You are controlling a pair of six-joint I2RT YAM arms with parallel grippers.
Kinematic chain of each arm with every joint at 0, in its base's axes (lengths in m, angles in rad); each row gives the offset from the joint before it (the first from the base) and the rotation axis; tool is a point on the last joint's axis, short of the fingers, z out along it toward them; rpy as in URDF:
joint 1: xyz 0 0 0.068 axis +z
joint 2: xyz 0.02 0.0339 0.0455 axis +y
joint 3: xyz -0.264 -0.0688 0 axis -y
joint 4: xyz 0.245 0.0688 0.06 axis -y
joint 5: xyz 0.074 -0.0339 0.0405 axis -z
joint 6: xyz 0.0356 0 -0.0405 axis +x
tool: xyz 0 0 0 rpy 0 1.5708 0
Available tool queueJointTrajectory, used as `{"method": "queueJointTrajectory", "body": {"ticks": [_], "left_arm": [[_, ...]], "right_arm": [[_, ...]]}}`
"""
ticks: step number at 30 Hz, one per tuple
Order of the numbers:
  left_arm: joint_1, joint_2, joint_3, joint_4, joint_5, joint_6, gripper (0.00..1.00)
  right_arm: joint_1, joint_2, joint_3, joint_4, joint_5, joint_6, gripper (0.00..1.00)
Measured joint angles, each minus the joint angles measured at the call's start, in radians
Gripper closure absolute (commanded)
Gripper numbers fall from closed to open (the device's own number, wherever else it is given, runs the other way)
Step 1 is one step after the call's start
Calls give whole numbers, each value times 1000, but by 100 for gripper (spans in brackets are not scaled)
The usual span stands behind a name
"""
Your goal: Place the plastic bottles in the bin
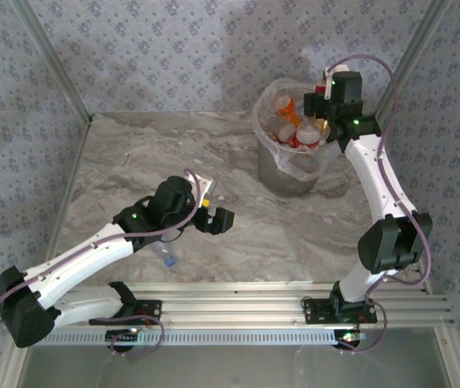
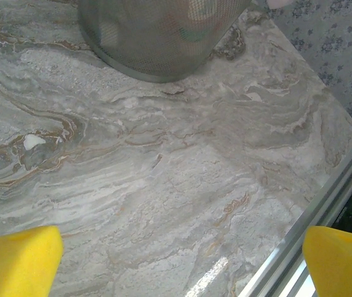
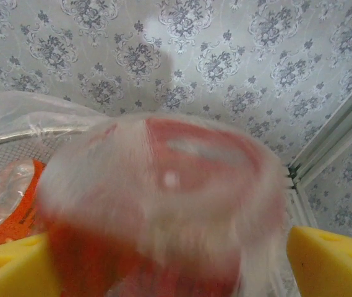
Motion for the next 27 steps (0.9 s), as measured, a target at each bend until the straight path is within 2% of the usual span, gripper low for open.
{"method": "queueJointTrajectory", "body": {"ticks": [14,22,27], "left_arm": [[32,-81,8,-82,-60,-27,0],[107,-111,5,-182,-105,-95,1],[159,-187,-19,-279,-148,-139,0]], "right_arm": [[-33,-30,55,-43,-82,42,9],[-48,111,166,-60,-96,65,9],[-47,163,167,-88,-93,60,16]]}}
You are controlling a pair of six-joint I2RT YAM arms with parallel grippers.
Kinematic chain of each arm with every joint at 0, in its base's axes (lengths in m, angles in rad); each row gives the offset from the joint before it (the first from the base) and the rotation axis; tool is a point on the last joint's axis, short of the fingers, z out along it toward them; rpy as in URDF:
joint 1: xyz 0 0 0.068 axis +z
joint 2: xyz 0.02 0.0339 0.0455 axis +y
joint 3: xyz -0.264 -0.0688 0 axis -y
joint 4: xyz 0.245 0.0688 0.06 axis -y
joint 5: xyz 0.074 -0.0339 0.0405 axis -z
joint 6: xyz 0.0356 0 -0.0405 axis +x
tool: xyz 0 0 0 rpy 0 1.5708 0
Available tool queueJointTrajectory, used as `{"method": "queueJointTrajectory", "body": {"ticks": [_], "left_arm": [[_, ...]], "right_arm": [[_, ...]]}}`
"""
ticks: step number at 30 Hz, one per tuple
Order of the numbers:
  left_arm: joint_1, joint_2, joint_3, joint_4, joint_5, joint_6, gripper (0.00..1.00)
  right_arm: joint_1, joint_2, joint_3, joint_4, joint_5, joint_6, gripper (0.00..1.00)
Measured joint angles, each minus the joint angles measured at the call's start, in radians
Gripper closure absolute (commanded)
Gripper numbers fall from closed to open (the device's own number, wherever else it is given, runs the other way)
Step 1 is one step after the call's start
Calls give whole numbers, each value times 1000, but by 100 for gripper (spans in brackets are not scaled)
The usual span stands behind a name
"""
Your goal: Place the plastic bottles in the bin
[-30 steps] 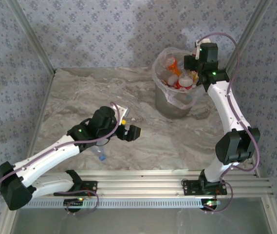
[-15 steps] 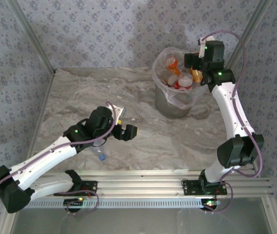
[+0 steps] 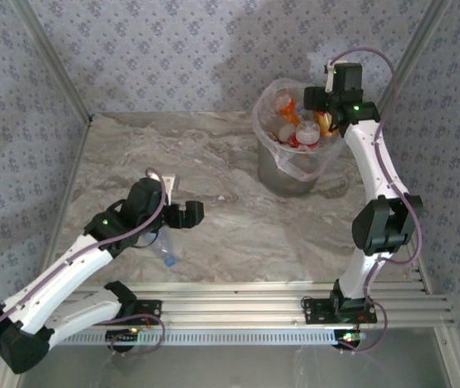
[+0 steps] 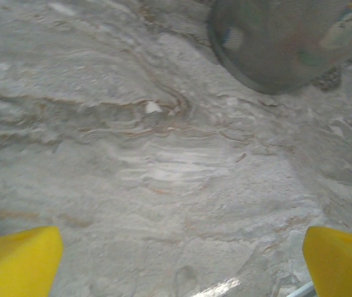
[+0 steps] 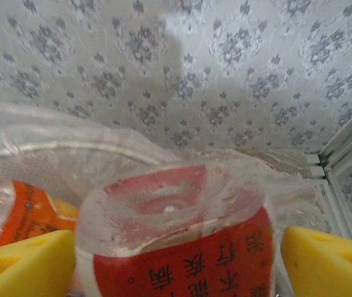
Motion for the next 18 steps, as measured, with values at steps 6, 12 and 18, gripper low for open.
{"method": "queueJointTrajectory", "body": {"ticks": [6,12,18], "left_arm": [[35,-40,-61,-106,-26,-58,0],[66,-45,-114,-153,-26,-93,0],[94,-50,-146,-168,-25,-124,0]], "right_arm": [[14,-67,-138,60,16,-7,24],[30,-107,-183,76,42,-27,21],[35,-117,-183,68,61,-40,7]]}}
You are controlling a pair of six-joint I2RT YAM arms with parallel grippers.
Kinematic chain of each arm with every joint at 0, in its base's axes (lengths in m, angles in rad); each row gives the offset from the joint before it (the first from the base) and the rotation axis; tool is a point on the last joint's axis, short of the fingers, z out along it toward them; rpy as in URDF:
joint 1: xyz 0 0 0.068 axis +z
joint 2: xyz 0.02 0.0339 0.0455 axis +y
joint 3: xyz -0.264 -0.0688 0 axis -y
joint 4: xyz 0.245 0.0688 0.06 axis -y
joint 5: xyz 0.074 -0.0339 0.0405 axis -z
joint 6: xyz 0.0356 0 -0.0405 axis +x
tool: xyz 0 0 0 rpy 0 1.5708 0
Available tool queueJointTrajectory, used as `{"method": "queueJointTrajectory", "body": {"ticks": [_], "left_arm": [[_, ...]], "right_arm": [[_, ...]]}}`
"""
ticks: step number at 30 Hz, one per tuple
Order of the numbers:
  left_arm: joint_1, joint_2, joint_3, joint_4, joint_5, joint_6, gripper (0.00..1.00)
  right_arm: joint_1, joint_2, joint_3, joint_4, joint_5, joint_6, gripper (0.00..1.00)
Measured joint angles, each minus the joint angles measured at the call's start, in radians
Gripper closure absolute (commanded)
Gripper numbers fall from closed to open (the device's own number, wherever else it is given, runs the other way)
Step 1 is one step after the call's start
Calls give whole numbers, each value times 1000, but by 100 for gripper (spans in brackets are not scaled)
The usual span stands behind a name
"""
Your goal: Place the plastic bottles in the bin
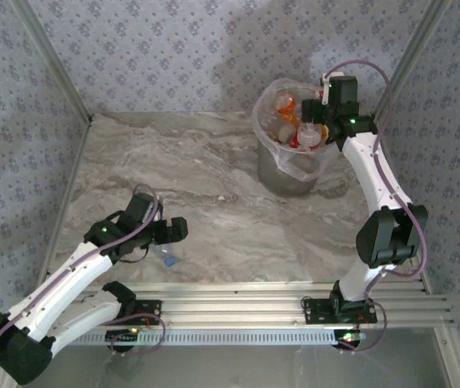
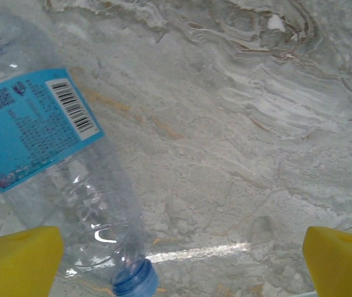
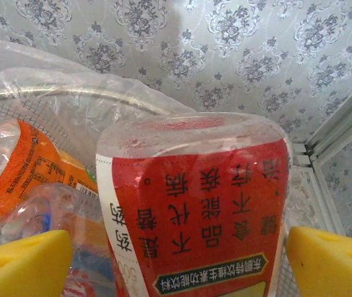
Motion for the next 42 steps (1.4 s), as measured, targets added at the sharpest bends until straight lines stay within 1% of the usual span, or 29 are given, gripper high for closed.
{"method": "queueJointTrajectory", "body": {"ticks": [6,13,15,17,20,25,32,34,38,42], "left_arm": [[44,1,-15,-29,-1,-28,0],[76,89,-60,-27,2,-56,0],[88,108,-68,-27,3,-58,1],[101,117,-78,-22,3,-62,4],[118,128,-101,-8,10,-64,7],[130,137,-150,20,27,-64,9],[147,183,-177,80,30,-63,11],[148,205,-179,108,30,-62,14],[155,248,-179,158,30,-44,24],[158,254,-180,192,37,-16,34]], "right_arm": [[27,-92,0,-40,0,8,5],[122,-312,-47,-92,-21,47,3],[152,-369,-72,-110,-48,66,3],[172,-424,-112,-129,-100,97,2],[175,-484,-186,-143,-183,149,2],[175,-562,-335,-146,-301,233,3],[175,-640,-464,-127,-384,314,4],[177,-647,-484,-104,-414,338,4],[192,-648,-530,-76,-475,371,4],[211,-648,-554,-66,-533,395,4]]}}
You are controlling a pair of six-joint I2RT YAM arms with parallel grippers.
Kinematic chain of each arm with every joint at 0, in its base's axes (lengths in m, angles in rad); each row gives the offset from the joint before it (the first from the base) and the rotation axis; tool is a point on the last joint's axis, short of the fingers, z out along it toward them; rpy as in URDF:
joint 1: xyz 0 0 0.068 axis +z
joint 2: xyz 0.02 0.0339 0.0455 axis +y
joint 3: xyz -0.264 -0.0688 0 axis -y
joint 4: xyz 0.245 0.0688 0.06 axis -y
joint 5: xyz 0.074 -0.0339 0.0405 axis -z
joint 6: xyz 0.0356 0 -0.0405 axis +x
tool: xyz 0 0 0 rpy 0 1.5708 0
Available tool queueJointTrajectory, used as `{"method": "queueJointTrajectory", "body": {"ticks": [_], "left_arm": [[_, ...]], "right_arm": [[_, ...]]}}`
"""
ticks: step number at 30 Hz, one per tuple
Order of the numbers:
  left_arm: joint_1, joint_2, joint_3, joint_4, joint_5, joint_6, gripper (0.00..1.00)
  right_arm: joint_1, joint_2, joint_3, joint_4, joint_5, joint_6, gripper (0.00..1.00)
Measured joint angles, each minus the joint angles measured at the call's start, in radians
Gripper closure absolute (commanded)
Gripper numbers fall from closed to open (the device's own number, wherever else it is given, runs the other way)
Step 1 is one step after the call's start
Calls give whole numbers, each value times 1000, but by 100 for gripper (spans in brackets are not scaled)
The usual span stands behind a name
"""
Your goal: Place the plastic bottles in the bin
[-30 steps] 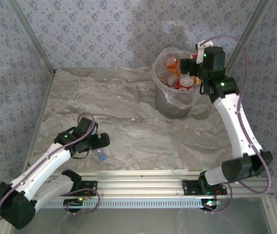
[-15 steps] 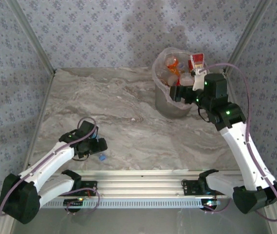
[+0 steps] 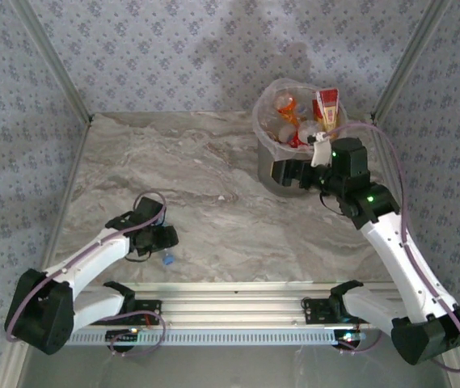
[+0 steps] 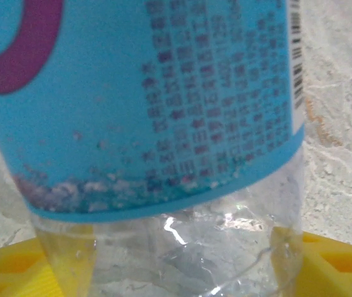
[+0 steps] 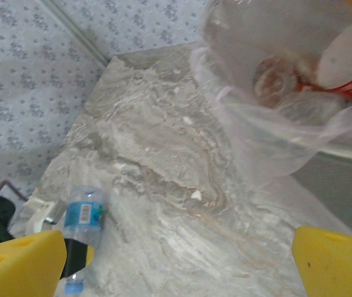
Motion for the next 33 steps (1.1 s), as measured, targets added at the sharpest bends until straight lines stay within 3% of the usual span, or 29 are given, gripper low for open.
{"method": "queueJointTrajectory", "body": {"ticks": [7,14,25,33], "left_arm": [[-73,-83,1,70,57,72,38],[-180,-185,63,277,216,164,38],[-300,-100,152,518,401,232,38],[-342,-26,234,572,483,242,38]], "right_arm": [[6,0,-78,76,-57,134,6],[49,48,-123,211,-130,292,3],[173,175,-95,329,-211,335,1],[208,213,-62,350,-254,320,1]]}}
